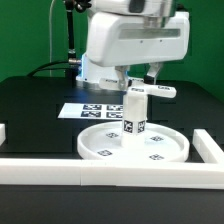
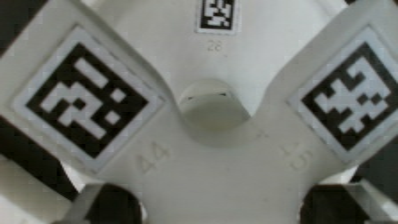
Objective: Assemble round table
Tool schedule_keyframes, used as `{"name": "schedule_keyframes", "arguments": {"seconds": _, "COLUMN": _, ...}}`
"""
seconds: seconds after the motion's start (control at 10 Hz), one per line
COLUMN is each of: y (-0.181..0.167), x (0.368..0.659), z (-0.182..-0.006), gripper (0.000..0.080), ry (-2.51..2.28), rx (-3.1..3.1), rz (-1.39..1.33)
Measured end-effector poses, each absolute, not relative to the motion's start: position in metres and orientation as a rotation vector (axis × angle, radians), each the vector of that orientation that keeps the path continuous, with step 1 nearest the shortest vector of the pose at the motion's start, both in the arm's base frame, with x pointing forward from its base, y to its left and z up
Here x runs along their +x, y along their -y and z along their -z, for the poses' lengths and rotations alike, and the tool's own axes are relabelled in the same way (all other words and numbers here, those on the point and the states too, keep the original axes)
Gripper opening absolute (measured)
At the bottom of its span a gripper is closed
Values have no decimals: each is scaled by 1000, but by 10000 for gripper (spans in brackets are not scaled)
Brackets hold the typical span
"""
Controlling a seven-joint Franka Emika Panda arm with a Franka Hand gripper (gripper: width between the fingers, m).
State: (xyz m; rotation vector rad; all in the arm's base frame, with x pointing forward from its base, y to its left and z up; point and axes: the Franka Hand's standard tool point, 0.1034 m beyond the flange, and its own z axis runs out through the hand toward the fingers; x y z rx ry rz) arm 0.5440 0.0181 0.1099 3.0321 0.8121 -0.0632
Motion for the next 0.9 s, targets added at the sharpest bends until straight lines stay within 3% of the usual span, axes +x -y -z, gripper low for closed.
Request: {"name": "schedule_keyframes", "arguments": {"seconds": 0.9, "y": -17, "x": 546, "z": -109, "gripper": 443, "ry": 316, "rx": 3175, "rz": 29}}
